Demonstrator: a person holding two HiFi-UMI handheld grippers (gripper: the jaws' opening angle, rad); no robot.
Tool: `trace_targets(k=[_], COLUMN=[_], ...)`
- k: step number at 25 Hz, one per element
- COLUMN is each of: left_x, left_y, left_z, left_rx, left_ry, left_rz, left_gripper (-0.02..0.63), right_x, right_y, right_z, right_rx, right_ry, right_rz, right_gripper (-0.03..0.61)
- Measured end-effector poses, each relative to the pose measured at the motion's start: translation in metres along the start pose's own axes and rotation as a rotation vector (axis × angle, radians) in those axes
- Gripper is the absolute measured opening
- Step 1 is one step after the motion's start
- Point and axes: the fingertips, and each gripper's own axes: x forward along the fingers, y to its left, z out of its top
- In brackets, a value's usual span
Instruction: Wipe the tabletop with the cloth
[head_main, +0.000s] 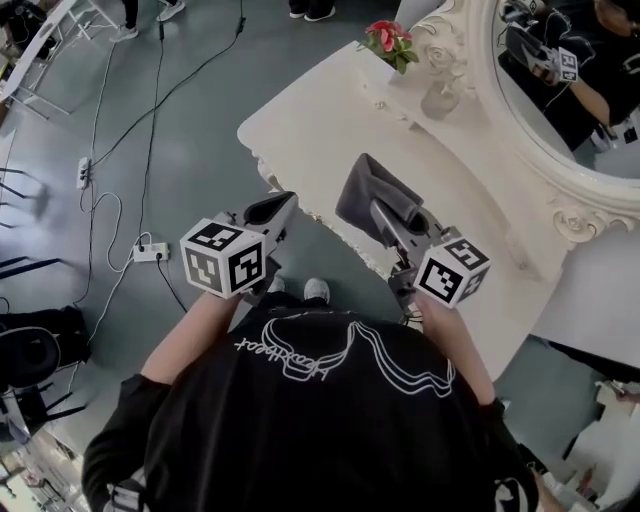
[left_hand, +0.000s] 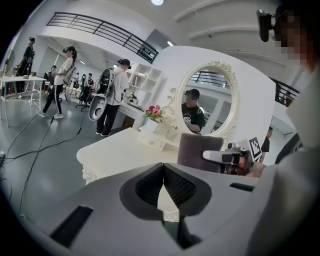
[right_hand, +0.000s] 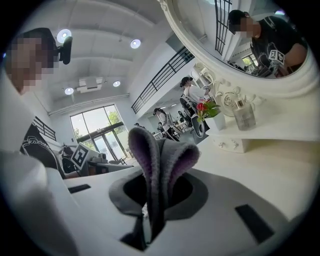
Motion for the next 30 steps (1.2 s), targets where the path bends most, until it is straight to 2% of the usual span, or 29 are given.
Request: trace_targets(k=[6, 11, 16, 24, 30], left_x=[0.018, 0.033, 0.045, 0.056, 0.062], left_y=[0.032, 0.064, 0.103, 0.156, 0.196], left_z=[0.02, 0.05, 0.077, 0.096, 0.105], left_rx=[0.005, 0.053, 0.067, 0.085, 0.079], left_ry=[0.027, 0.072, 0.094, 0.14, 0.153], left_rz=[-0.048, -0.101, -0.133, -0.175, -0.176], left_gripper=[0.005, 0.005, 0.005, 0.005, 0.005], right_x=[0.041, 0.085, 0.136, 0.211, 0.255], right_y=[-0.014, -0.025, -0.038, -0.058, -0.075], right_z=[0.021, 0.035, 0.05, 0.062, 0.062], right_rx=[-0.027, 0.0, 0.02, 0.022, 0.008], right_ry=[-0.01, -0.014, -0.02, -0.004, 0.024], right_rz=[-0.065, -0.119, -0.17, -0.232, -0.283], right_gripper=[0.052, 0.052, 0.052, 0.052, 0.052])
